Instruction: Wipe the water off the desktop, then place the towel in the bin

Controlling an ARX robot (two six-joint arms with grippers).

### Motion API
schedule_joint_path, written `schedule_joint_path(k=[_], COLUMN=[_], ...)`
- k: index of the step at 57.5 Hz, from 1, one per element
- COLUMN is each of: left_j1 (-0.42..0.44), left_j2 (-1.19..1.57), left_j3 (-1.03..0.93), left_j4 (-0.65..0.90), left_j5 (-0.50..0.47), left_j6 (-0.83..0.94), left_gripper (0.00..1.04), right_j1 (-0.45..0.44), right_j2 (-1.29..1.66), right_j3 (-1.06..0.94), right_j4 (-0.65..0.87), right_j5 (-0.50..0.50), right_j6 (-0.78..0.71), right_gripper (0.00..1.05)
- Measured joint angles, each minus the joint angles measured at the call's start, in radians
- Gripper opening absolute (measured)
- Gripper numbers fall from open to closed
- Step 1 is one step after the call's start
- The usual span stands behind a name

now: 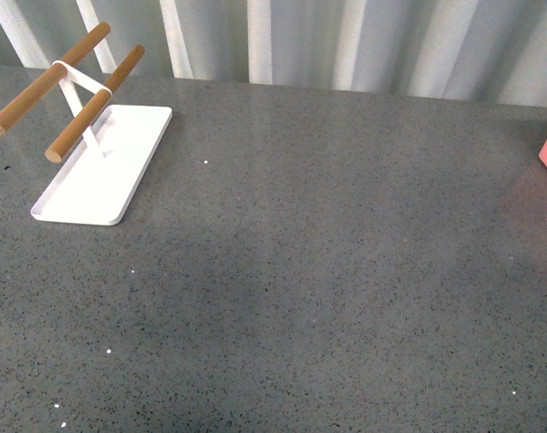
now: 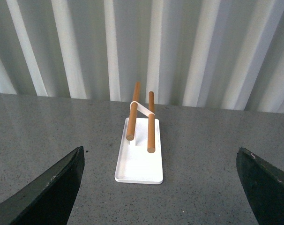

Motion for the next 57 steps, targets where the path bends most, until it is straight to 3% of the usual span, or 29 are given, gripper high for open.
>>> schedule_joint_path(k=[9, 24, 32, 43, 52, 57], left_j1=[0.000, 0.000, 0.000, 0.000, 0.000, 0.000], left_j2=[0.000, 0.000, 0.000, 0.000, 0.000, 0.000], left_j3=[0.000, 0.000, 0.000, 0.000, 0.000, 0.000], left_j4=[0.000, 0.000, 0.000, 0.000, 0.000, 0.000], left_j5=[-0.001, 0.000, 0.000, 0.000, 0.000, 0.000], left_j6=[0.000, 0.000, 0.000, 0.000, 0.000, 0.000], left_gripper=[0.98, 0.98, 0.98, 0.98, 0.98, 0.98], right_j1=[0.013, 0.094, 0.221, 0.414, 0.576, 0.714], right_j2=[-0.026, -0.266, -0.513, -0.775, -0.926, -1.053], right_j3=[0.000, -0.114, -0.206, -0.373, -0.568, -0.803], right_j4=[0.038, 0.256, 0.339, 0.257, 0.161, 0.505], right_j5=[0.019, -0.075, -0.078, -0.038, 0.098, 0.457], right_j6=[0.004, 0.160, 0.172, 0.097, -0.047, 0.026], right_gripper=[0.98, 0.98, 0.98, 0.98, 0.98, 0.83])
